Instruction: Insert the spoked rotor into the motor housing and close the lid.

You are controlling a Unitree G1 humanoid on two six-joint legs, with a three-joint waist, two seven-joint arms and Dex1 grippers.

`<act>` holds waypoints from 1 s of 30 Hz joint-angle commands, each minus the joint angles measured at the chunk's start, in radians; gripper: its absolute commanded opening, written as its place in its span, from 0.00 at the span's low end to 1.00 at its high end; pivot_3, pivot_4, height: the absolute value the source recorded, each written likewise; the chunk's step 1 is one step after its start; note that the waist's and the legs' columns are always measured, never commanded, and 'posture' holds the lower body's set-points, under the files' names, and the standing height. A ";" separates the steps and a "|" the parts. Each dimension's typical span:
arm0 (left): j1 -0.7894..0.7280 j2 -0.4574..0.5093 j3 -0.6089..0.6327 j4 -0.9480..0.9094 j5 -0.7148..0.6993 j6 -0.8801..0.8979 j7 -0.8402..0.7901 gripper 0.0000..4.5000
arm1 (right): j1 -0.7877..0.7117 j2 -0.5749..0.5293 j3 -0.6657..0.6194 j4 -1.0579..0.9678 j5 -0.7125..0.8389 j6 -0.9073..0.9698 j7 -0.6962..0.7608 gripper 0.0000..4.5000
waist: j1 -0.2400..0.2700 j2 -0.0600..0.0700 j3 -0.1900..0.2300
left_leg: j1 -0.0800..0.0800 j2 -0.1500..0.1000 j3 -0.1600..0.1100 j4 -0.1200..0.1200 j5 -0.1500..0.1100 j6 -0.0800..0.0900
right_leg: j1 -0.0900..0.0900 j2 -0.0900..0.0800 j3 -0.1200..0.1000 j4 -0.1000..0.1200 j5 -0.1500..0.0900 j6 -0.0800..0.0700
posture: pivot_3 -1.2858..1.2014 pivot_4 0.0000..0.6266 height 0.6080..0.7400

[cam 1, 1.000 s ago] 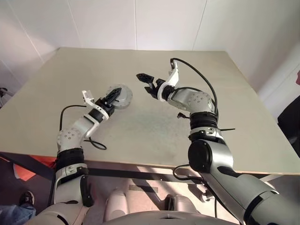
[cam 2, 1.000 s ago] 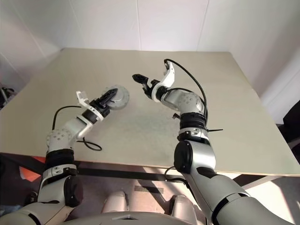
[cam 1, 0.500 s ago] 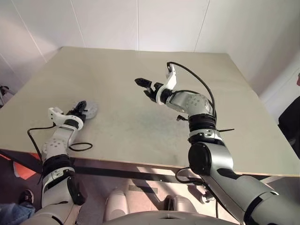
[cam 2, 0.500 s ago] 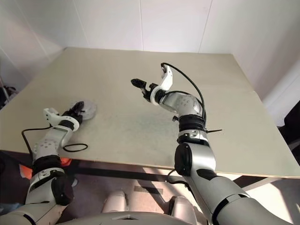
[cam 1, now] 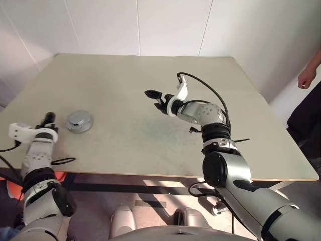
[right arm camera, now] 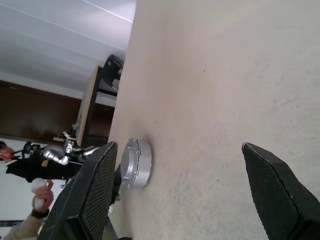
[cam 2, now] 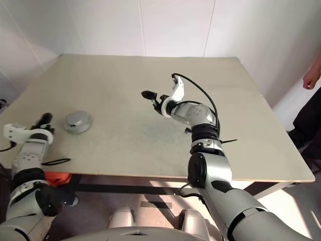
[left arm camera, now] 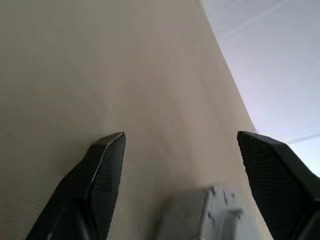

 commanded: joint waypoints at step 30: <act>0.117 -0.059 -0.916 -0.551 0.585 0.017 -0.589 0.82 | 0.283 -0.465 0.556 -0.140 -0.577 -0.810 0.757 1.00 | 0.010 -0.001 0.000 | 0.000 -0.001 0.003 0.006 -0.004 0.008 | 0.003 -0.006 -0.002 0.003 -0.001 -0.003 | 0.52 0.00 1.00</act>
